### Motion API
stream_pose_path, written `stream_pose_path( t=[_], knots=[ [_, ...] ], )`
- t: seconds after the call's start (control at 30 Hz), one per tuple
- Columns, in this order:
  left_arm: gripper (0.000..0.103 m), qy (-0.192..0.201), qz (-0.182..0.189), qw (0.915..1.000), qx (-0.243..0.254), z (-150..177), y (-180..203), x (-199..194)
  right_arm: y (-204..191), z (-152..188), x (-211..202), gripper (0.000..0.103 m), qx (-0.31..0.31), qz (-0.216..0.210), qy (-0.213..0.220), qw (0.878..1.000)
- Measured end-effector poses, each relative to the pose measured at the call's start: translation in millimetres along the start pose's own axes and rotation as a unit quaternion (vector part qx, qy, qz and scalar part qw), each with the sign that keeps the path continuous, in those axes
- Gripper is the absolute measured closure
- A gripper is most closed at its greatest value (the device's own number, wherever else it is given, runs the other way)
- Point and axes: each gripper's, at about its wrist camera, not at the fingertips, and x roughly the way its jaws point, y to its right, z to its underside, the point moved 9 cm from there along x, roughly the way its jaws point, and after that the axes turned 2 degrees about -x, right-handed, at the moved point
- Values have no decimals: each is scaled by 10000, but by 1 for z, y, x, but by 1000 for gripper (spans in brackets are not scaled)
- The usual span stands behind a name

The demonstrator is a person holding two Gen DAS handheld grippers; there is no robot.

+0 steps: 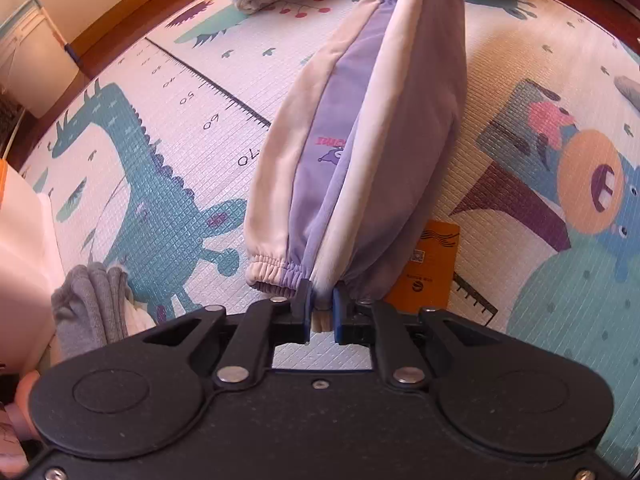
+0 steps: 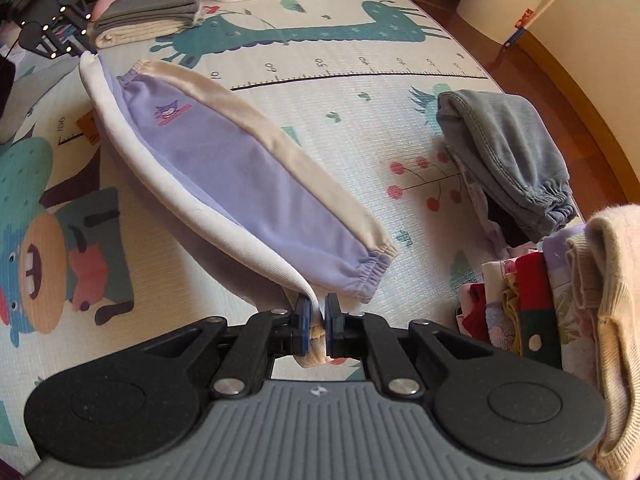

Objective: Fold clothes
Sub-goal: 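Lift both cuffs and fold one leg onto the other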

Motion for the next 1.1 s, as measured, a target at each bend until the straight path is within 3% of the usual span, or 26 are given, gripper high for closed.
stream_pose_path(
  t=[0.2,0.6,1.1],
  knots=[
    [95,-120,155,9984,-535,-6,-22,14,24,-15,46,94,124,-33,-379,9992],
    [95,-292,434,9908,-1245,-22,-55,38,77,-28,106,94,1043,-134,-664,9922],
    [95,-386,531,9776,-2001,-27,-78,63,97,-45,154,94,1142,-50,-842,9899]
  ],
)
